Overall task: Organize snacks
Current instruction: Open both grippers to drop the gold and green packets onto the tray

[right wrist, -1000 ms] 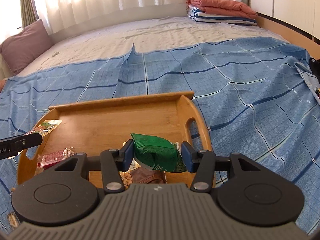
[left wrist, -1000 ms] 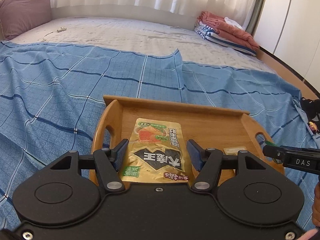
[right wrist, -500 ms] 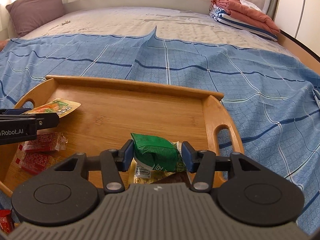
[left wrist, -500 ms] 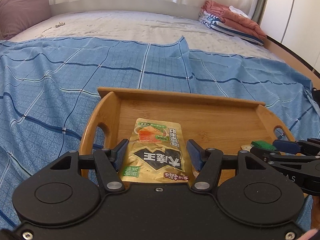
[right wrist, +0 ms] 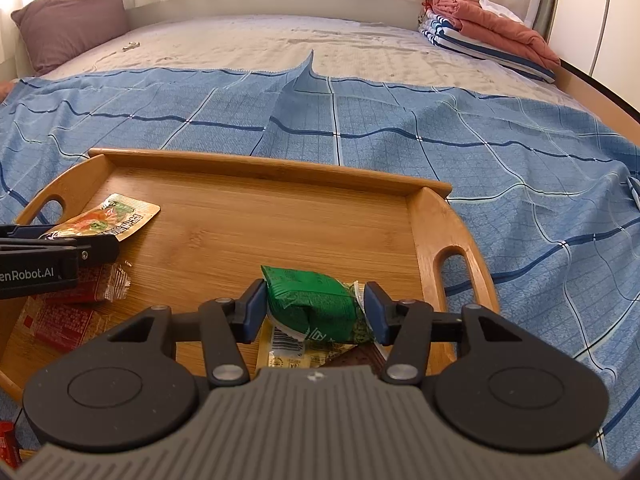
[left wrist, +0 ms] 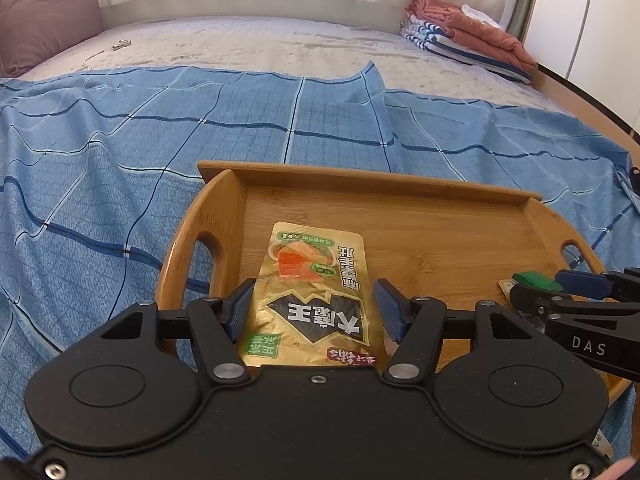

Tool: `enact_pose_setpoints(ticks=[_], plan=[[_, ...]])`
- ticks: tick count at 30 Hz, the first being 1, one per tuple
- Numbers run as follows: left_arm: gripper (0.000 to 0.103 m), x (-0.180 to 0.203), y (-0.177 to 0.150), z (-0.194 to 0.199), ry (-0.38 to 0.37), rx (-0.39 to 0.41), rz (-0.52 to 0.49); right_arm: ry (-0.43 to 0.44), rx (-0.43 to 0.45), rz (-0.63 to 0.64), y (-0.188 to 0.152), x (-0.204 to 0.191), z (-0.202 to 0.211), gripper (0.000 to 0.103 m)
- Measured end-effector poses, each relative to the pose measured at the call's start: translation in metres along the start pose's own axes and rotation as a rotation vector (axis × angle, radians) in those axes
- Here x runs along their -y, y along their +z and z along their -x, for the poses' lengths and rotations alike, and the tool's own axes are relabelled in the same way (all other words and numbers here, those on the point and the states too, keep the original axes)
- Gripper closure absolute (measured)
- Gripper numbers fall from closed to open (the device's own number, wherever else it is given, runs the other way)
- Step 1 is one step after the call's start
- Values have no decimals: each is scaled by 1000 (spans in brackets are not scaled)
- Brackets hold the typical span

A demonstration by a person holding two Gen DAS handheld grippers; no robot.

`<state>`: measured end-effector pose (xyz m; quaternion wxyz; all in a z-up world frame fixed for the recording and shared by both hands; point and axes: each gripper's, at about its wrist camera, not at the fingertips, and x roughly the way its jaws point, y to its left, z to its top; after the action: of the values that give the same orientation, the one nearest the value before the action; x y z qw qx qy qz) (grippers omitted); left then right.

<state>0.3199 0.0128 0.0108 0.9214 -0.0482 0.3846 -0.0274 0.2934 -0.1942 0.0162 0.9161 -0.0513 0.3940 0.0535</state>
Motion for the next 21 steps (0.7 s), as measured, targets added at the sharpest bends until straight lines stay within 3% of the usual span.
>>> enact_pose_setpoints(ticks=[6,12,16,21], plan=[[43,1,-2,-1,5,1,-24,2,2,-2,-1,-1,-1,44],[43,1,-1,0,0,-2,-22,15,13,-24,-3,1,-1,27],[15,0,-1,11,-16,25,-39,9,44,-27,-5,2,8,16],[8,1,-4,35,-12,79,-103,19,94,-11,-7,3,29,11]])
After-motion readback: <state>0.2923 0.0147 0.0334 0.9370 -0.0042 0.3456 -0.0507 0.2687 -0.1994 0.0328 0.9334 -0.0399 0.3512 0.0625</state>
